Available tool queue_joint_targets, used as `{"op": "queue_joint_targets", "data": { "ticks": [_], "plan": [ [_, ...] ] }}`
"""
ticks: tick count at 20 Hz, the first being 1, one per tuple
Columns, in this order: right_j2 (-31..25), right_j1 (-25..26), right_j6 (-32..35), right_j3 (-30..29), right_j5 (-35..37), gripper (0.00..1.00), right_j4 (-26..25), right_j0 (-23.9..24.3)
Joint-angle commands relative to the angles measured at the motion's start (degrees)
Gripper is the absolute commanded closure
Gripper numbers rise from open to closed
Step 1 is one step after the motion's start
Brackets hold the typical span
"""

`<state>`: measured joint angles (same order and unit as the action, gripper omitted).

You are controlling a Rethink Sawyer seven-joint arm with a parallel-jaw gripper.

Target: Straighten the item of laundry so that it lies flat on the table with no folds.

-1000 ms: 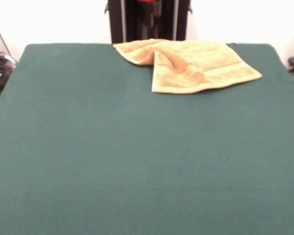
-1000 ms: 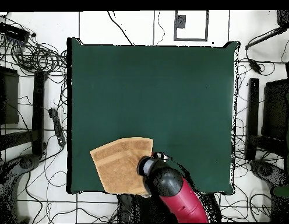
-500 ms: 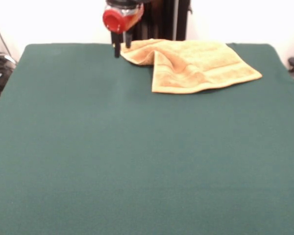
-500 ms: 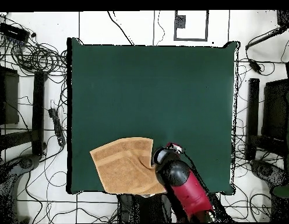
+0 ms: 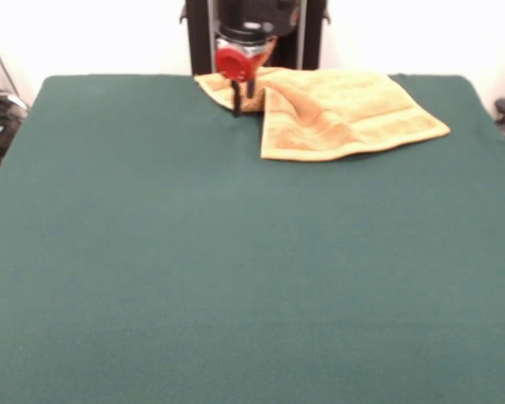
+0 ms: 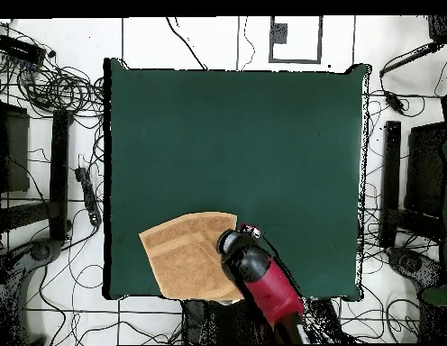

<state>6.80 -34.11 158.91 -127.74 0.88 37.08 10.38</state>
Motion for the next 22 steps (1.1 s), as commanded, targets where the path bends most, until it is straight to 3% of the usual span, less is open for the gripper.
{"op": "queue_joint_targets", "data": {
  "ticks": [1, 5, 8, 11, 15, 17, 22],
  "plan": [
    [5.11, -2.34, 14.73, 1.15, 17.84, 0.00, 2.66, -9.26],
    [9.45, -5.39, 15.90, 2.24, 24.43, 0.00, 0.34, -11.56],
    [9.66, -5.61, 15.18, 2.06, 24.63, 0.00, 1.31, -11.65],
    [7.76, -4.90, 12.61, 0.90, 21.33, 0.00, 2.91, -10.12],
    [-0.54, -2.78, 8.02, -2.46, 11.20, 0.00, 4.31, -3.06],
    [-3.63, -1.23, 9.78, -3.11, 6.70, 0.00, 4.38, -1.06],
    [-4.94, -0.16, 12.82, -2.91, 4.84, 0.00, 4.00, -0.95]
  ]
}}
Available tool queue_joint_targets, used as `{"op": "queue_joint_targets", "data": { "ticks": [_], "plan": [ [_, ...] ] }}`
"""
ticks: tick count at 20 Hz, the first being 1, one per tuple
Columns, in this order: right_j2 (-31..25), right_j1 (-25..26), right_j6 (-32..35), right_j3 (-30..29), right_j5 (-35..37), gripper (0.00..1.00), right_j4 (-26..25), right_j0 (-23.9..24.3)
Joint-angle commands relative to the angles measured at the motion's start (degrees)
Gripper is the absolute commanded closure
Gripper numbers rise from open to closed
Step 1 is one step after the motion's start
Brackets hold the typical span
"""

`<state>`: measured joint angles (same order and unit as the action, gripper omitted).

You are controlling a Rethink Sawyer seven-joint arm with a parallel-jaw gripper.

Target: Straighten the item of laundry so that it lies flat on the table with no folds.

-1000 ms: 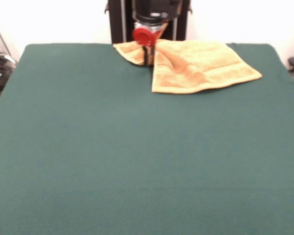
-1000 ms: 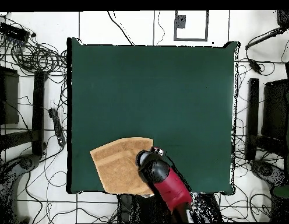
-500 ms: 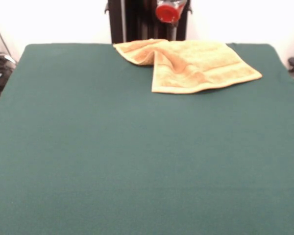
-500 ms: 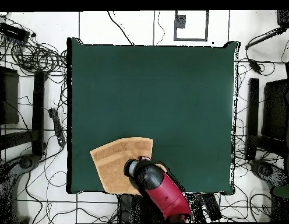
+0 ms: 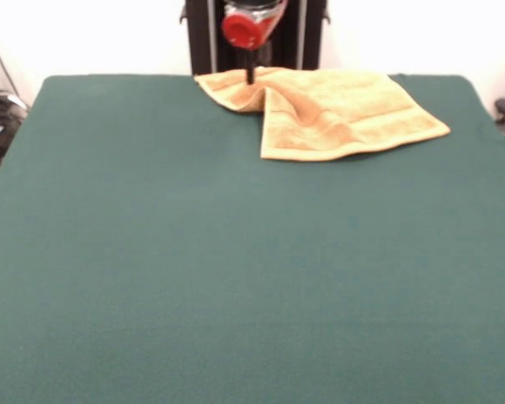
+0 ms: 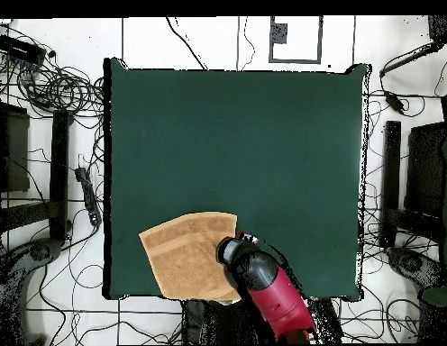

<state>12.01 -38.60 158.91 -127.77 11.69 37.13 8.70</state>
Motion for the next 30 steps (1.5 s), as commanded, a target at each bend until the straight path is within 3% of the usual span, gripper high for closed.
{"op": "queue_joint_targets", "data": {
  "ticks": [1, 15, 17, 20, 30],
  "plan": [
    [-10.43, 4.41, 13.25, -2.84, -6.20, 0.00, 4.05, 0.68],
    [-9.19, 4.12, 17.12, -2.74, -4.15, 0.00, 9.60, -4.47],
    [-11.13, 4.39, 15.71, -3.50, -6.37, 0.00, 9.09, -2.57],
    [-18.12, 7.38, 15.02, -4.67, -15.00, 0.00, 4.41, 5.18],
    [-22.16, 13.89, 18.49, -2.36, -23.60, 0.00, 1.19, 8.37]
  ]
}}
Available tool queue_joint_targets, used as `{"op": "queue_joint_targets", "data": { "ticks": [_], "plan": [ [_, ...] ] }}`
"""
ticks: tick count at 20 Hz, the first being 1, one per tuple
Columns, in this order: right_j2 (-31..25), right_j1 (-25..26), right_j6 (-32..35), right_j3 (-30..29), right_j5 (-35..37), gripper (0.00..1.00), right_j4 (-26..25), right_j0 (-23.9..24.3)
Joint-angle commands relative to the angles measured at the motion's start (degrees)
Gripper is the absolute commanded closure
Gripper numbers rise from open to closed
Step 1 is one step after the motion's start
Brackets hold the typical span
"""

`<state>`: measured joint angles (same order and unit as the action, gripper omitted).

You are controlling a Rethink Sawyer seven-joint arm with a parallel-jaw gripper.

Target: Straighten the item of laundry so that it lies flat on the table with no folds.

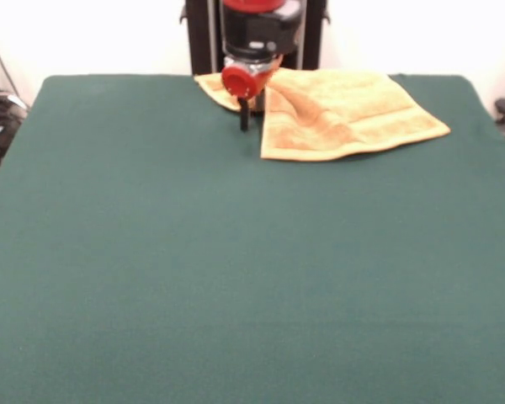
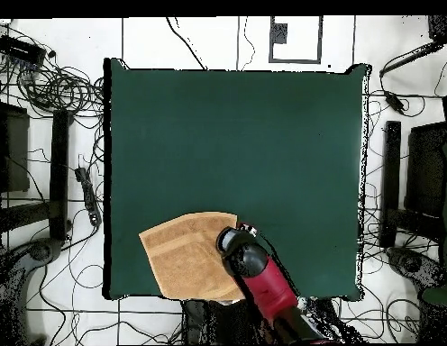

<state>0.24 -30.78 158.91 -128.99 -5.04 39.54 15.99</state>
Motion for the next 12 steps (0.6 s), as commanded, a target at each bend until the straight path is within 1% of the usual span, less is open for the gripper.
{"op": "queue_joint_targets", "data": {
  "ticks": [1, 3, 5, 8, 11, 12],
  "plan": [
    [-10.88, 6.30, 18.70, -1.27, -7.33, 0.00, -1.35, 1.56],
    [-10.88, 6.15, 18.96, -1.44, -7.33, 0.00, -0.46, 1.25],
    [-10.07, 5.17, 19.50, -1.69, -5.51, 0.00, 2.79, -0.73],
    [-8.11, 2.68, 19.34, -2.17, -0.66, 0.00, 7.63, -4.30],
    [-2.91, -0.28, 16.91, -1.65, 6.90, 0.00, 11.65, -9.29],
    [0.92, -1.47, 15.31, -0.88, 10.80, 0.00, 11.81, -11.71]
  ]
}}
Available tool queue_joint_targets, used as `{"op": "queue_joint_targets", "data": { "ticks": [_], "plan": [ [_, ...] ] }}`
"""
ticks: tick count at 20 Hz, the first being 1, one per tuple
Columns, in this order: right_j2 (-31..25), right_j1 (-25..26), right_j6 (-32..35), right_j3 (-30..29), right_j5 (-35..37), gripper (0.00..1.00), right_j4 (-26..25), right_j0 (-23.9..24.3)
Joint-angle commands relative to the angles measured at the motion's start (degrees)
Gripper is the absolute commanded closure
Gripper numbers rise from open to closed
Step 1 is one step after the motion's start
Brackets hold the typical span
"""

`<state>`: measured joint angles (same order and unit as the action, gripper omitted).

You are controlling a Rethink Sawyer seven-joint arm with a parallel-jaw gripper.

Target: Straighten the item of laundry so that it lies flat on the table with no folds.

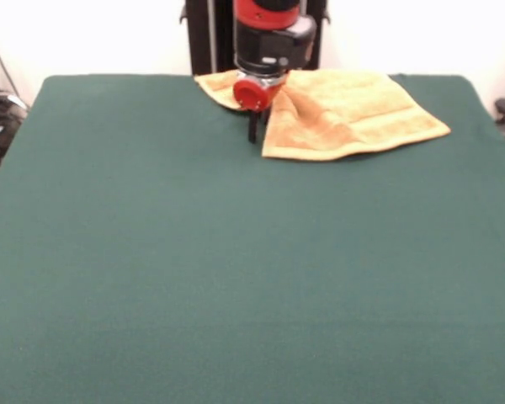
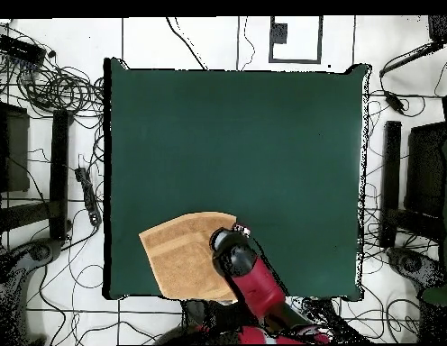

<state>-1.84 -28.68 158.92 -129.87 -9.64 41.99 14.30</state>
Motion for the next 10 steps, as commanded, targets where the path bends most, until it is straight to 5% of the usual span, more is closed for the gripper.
{"op": "queue_joint_targets", "data": {
  "ticks": [1, 5, 10],
  "plan": [
    [6.21, -4.01, 14.71, 0.98, 18.63, 0.00, 9.07, -12.06],
    [20.47, -6.50, 15.52, 7.30, 34.32, 0.00, 0.52, -18.54],
    [25.82, -7.16, 15.53, 10.54, 40.13, 0.00, -3.66, -20.69]
  ]
}}
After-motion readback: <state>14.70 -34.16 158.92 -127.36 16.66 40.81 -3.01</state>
